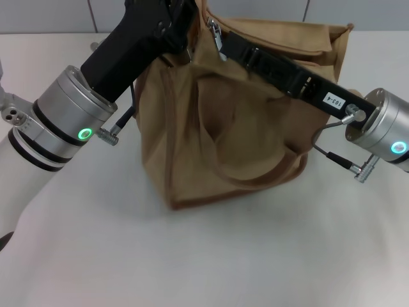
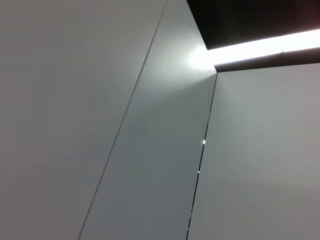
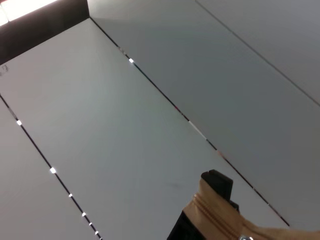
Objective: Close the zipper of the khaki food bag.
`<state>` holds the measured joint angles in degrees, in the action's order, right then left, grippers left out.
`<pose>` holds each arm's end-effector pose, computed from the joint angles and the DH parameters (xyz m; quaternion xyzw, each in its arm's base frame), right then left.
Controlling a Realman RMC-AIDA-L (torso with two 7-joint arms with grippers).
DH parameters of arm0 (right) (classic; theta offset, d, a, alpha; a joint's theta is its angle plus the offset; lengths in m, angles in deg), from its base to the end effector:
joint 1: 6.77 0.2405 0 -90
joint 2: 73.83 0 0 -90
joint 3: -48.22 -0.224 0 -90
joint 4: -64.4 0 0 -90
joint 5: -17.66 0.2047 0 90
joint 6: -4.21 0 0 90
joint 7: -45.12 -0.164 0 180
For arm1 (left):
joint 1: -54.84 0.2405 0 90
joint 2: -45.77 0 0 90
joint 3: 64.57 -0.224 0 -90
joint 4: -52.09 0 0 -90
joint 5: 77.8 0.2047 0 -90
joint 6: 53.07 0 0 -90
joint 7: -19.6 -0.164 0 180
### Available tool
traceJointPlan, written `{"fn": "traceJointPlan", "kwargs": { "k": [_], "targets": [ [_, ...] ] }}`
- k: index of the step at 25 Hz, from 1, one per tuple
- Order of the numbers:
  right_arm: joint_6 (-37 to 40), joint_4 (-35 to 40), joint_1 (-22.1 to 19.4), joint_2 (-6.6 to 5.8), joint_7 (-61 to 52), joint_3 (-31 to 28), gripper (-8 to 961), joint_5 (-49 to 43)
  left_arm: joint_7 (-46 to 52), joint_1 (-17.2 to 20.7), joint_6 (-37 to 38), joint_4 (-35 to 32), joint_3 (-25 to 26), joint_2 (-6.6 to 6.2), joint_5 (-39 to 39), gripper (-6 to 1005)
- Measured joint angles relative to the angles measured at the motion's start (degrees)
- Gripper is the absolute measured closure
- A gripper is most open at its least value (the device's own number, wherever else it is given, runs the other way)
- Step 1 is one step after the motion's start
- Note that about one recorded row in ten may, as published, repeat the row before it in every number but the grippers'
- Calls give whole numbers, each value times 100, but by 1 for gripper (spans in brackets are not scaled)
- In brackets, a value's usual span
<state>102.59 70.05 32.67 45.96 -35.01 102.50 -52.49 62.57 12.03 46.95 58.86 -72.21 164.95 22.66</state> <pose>0.1418 0.3083 -0.0282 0.7717 -0.3272 -0.5453 0.0093 -0.1256 0.3219 -0.0139 -0.7468 -0.1387 -0.6168 0.2065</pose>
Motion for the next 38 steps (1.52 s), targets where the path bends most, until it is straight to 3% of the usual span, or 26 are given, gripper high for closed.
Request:
{"fn": "traceJointPlan", "kwargs": {
  "k": [11, 24, 38],
  "targets": [
    [-103, 6, 65, 0, -289, 30, 545, 0, -7, -1, 2, 0, 0, 0, -4, 977],
    [-134, 10, 116, 0, -482, 110, 686, -111, -9, 1, 9, 0, 0, 0, 0, 977],
    [-224, 85, 136, 0, -679, 163, 538, -130, -9, 1, 17, 57, 0, 0, -1, 978]
  ]
}}
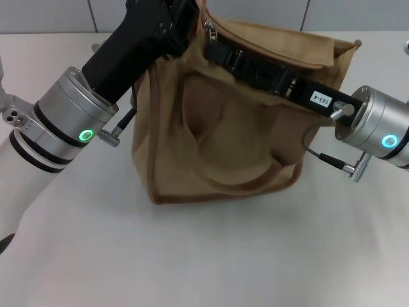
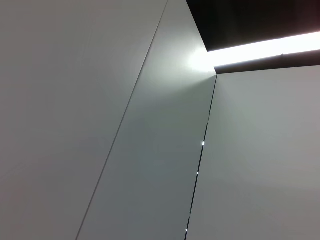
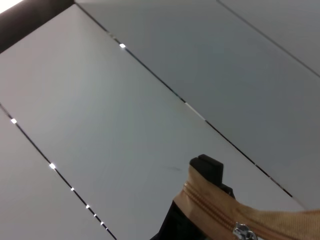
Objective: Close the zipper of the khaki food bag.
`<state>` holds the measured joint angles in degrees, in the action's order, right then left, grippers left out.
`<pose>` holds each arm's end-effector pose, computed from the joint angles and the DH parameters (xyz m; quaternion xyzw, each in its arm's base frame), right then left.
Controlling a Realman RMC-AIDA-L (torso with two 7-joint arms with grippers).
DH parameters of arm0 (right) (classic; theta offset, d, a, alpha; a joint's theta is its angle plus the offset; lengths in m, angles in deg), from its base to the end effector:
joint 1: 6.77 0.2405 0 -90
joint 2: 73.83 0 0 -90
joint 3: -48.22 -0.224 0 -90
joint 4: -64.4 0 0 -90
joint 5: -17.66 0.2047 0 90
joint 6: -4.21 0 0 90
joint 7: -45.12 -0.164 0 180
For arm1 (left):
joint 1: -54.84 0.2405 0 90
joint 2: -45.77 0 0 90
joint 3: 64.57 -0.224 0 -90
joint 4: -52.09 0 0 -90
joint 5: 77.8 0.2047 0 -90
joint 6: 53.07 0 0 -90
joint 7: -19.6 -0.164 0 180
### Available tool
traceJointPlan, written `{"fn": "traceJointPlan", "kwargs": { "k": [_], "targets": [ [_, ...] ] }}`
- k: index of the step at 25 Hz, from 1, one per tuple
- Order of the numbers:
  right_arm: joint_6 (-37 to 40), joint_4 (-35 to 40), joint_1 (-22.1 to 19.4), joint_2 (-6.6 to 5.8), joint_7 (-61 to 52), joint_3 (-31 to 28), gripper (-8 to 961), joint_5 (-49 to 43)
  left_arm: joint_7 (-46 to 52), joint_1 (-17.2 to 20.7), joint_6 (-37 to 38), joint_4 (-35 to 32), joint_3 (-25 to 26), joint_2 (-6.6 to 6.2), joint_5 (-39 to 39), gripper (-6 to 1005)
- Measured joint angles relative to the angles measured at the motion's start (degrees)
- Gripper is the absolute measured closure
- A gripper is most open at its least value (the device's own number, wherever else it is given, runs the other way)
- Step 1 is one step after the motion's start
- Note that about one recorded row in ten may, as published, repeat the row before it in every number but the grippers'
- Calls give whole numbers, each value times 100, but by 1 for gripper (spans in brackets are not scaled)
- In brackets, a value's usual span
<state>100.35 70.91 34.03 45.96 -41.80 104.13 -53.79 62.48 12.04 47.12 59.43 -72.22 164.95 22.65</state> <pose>0.1367 0.3120 -0.0360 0.7715 -0.3672 -0.5177 0.0453 -0.1247 0.3205 -0.0148 -0.7449 -0.1407 -0.6195 0.2037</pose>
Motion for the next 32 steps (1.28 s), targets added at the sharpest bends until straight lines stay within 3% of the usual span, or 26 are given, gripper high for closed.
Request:
{"fn": "traceJointPlan", "kwargs": {
  "k": [3, 16, 32],
  "targets": [
    [197, 37, 6, 0, -49, 90, 499, -4, 0, 0, 0, 4, 0, 0, -1, 978],
    [59, 56, 47, 9, -96, 94, 510, 30, 0, 6, 7, 13, 0, 0, -1, 977],
    [59, 50, -6, 9, -35, 68, 840, 70, 1, 41, 12, 10, 0, 0, 1, 978]
  ]
}}
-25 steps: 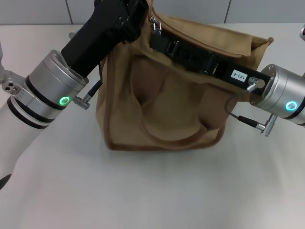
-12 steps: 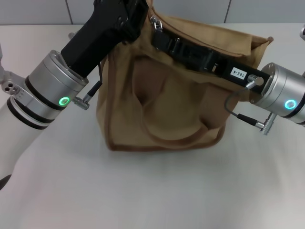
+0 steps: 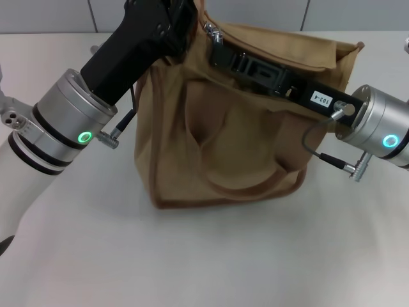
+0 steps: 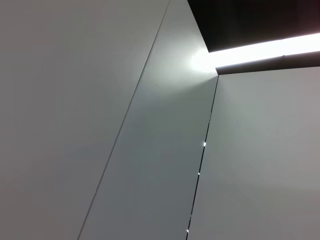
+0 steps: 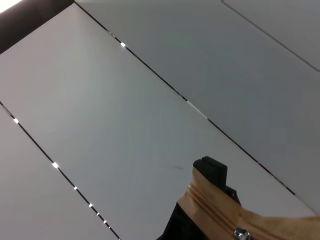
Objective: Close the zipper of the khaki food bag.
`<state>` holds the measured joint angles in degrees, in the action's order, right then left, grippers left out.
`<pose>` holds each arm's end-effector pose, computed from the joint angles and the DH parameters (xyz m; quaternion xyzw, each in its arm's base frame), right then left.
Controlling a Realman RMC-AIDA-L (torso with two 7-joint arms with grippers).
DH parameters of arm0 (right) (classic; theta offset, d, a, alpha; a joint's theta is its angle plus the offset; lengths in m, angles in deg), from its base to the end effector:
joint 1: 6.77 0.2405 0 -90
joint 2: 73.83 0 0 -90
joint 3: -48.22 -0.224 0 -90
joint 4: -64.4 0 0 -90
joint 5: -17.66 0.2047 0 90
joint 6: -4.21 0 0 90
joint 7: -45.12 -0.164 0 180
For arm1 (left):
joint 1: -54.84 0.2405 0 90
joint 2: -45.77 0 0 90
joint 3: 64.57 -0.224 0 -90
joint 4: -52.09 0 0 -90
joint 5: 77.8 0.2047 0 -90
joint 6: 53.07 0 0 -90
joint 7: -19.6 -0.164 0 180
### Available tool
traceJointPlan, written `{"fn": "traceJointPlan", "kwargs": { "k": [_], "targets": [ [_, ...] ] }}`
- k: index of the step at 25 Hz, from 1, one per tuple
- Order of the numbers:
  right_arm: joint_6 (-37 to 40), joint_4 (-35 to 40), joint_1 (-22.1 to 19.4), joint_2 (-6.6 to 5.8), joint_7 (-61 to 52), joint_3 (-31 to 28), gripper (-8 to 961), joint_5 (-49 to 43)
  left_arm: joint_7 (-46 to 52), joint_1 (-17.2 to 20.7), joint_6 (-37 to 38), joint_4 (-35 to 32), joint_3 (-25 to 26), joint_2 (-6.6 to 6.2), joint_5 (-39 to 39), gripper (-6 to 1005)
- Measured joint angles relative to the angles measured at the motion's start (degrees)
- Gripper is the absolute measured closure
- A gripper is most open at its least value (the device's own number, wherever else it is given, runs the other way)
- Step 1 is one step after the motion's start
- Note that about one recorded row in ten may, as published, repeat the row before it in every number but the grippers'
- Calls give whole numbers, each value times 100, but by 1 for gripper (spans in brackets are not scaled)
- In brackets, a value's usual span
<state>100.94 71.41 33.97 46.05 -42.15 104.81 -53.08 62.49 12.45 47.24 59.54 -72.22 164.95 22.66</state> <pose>0.1345 0.3113 -0.0346 0.7708 -0.3634 -0.5208 0.0506 -0.1267 0.3192 -0.0149 -0.7439 -0.1435 -0.6198 0.2048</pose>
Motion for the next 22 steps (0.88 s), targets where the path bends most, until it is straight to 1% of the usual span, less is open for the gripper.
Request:
{"fn": "traceJointPlan", "kwargs": {
  "k": [6, 11, 17, 19, 20, 22],
  "targets": [
    [-96, 24, -163, -22, -37, -6, 952, 0, 0, 60, 0, -27, 0, 0, -23, 978],
    [-134, 104, -350, -53, -109, -61, 953, 0, -4, 203, 0, -59, 95, 0, -33, 978],
    [-149, 459, -699, -62, -343, -69, 954, 0, -6, 409, 1, -108, 274, -13, -36, 977],
    [-149, 630, -894, -76, -461, -96, 954, 0, -7, 467, 2, -129, 327, -14, -37, 973],
    [-149, 630, -894, -76, -461, -96, 954, 0, -7, 501, 6, -137, 353, -15, -38, 968],
    [-149, 731, -1046, -97, -525, -182, 954, -1, -9, 543, 7, -144, 395, -20, -40, 960]
  ]
}}
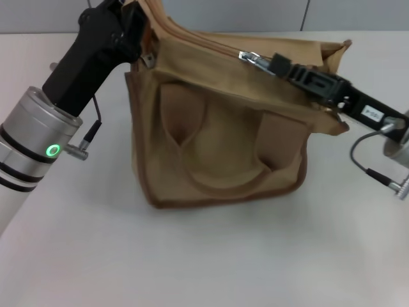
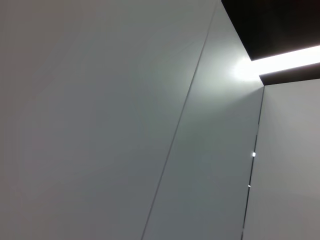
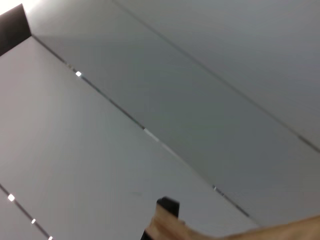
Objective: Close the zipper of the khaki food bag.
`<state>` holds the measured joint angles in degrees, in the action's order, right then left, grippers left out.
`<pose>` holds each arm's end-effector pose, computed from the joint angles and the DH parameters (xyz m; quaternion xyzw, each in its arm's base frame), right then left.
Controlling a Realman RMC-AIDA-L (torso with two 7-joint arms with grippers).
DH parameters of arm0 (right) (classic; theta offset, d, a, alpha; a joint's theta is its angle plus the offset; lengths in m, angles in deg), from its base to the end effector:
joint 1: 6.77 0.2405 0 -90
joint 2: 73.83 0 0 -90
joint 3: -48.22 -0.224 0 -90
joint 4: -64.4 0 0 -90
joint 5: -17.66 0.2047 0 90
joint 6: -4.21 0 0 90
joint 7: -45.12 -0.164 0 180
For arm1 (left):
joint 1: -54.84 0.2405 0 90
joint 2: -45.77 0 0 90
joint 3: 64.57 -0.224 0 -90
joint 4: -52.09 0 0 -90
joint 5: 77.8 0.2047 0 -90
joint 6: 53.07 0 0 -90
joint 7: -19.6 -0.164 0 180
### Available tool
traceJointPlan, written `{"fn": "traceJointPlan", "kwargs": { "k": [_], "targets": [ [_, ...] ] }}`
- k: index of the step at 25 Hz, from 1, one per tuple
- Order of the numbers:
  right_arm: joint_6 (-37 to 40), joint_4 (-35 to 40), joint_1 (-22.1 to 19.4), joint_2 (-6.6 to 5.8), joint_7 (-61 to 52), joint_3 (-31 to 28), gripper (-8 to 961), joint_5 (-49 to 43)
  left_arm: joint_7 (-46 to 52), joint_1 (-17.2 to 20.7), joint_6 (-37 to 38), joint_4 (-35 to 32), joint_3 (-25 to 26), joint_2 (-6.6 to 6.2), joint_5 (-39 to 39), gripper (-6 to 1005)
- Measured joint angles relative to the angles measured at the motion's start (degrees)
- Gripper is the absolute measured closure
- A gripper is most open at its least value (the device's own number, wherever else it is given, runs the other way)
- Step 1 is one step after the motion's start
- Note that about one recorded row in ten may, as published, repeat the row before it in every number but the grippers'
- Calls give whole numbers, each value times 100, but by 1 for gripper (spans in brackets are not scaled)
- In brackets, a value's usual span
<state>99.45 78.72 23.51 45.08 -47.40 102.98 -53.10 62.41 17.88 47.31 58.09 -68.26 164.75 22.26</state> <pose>0.1839 0.3041 -0.0104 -0.7406 0.4148 0.5285 0.0120 -0.1609 0.3157 -0.0004 -0.7188 -0.1710 -0.6177 0.2693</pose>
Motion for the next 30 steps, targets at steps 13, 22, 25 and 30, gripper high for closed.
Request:
{"fn": "traceJointPlan", "kwargs": {
  "k": [13, 22, 25, 30],
  "targets": [
    [54, 134, -729, -204, -85, -646, 955, -32, 6, 87, -29, -73, 60, -7, -5, 904],
    [159, 192, -988, -139, 501, -1276, 933, -25, -16, 333, -161, -145, 177, -4, 0, 866],
    [251, 191, -1009, -102, 839, -1359, 899, -23, -90, 396, -190, -208, 155, -4, 30, 853],
    [371, 153, -1045, 12, 1625, -1479, 611, -21, -145, 558, -253, -237, 157, -11, 32, 832]
  ]
}}
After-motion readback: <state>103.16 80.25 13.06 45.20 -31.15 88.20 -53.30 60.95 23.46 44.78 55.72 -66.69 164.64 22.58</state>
